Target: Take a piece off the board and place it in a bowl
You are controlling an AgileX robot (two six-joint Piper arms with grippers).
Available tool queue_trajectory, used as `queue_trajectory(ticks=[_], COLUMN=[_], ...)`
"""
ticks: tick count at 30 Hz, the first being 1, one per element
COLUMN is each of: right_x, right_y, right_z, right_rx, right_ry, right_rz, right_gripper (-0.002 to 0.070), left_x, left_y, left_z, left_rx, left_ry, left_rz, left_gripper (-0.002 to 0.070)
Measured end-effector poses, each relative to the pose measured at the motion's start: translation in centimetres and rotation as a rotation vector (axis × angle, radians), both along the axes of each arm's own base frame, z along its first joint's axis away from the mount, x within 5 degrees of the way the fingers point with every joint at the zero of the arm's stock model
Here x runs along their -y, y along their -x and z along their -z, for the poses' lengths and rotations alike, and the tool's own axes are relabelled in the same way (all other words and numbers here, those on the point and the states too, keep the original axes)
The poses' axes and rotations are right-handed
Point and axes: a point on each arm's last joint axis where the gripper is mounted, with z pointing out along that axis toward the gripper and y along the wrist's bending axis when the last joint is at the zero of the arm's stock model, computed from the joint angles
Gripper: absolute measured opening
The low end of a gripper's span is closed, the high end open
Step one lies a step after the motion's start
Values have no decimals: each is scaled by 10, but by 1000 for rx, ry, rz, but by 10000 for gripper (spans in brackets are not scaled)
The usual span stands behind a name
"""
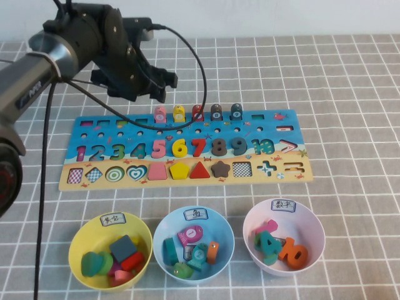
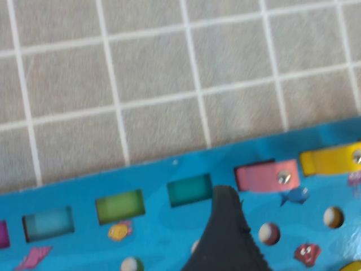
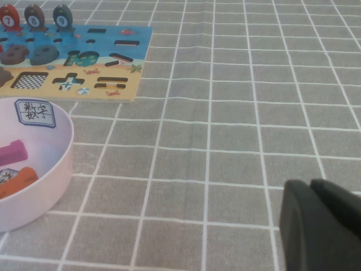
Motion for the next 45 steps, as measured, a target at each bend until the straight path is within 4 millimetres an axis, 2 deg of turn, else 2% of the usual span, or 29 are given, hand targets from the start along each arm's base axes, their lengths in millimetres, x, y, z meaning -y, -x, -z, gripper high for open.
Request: queue_trajectory(ticks=[4,13,24,35,40,45], right_x=[0,0,0,0,0,0], right_y=[0,0,0,0,0,0], right_z=[0,0,0,0,0,0], right_rx=[0,0,0,0,0,0], right_ry=[0,0,0,0,0,0], right_rz=[0,0,0,0,0,0], right_gripper=[-17,-17,-17,-17,-17,-17], left_x=[2,6,7,9,10,11], left_y=[-6,-15,-20,-24,-25,-25], left_z=[-1,26,31,49,49,49], left_rx=[0,-63,-33,-52,-41,-42], left_ry=[2,-21,-10,-15,-10,-9], left_rz=[1,2,0,0,0,0], left_gripper=[441,435,434,434,433,389])
